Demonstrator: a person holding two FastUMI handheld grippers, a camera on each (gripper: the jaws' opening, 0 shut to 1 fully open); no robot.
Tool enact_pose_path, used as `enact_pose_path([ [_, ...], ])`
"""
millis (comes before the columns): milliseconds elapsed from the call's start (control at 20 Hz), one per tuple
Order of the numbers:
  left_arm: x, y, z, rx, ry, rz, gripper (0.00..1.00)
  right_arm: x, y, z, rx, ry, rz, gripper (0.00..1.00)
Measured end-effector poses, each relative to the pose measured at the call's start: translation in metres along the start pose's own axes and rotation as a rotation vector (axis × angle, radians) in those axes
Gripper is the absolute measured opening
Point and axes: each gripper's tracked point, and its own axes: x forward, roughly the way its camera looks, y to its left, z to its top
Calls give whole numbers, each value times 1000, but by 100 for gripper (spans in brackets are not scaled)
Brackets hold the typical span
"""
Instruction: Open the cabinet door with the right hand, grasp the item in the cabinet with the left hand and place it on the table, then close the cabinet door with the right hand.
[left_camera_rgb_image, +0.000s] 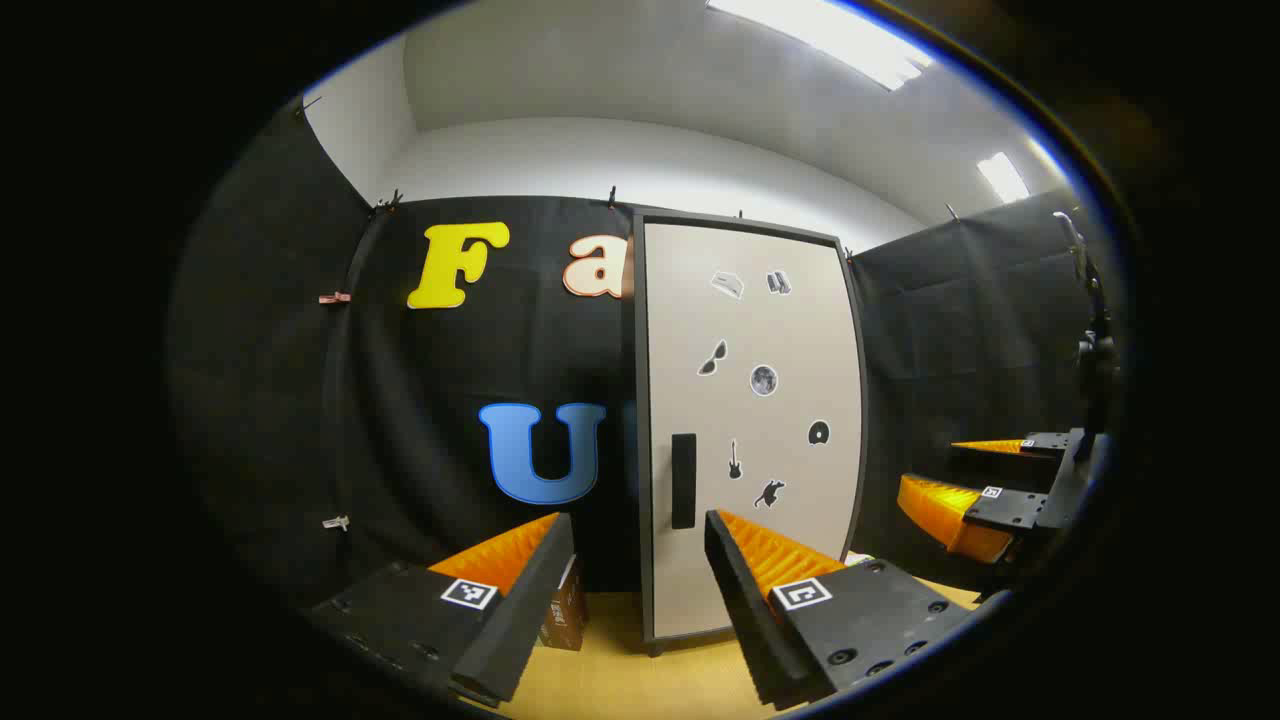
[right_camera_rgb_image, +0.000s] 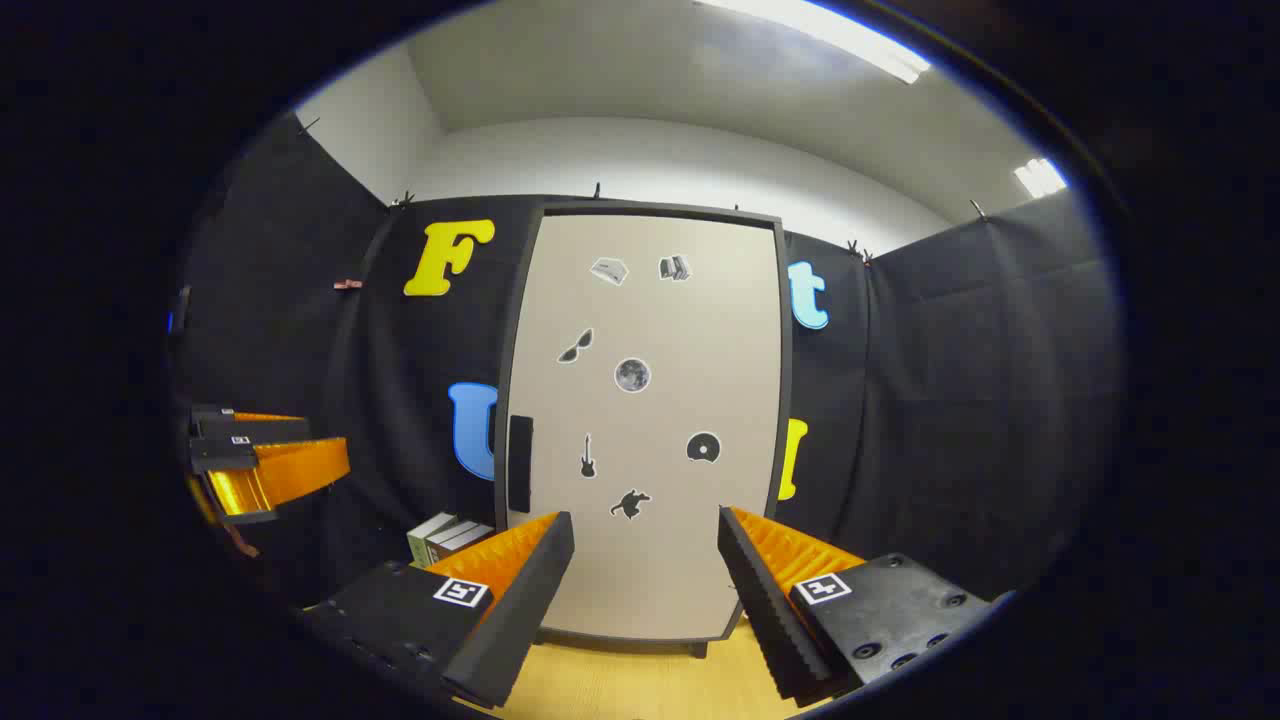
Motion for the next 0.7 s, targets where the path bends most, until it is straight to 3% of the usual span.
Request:
enact_pose_path([
  [100, 0, -5, -1, -10, -9, -14, 81, 3, 6, -2, 2, 12, 18, 95],
  [700, 3, 5, -1, -70, -12, -4, 84, 8, 10, 2, 31, -7, 26, 95],
])
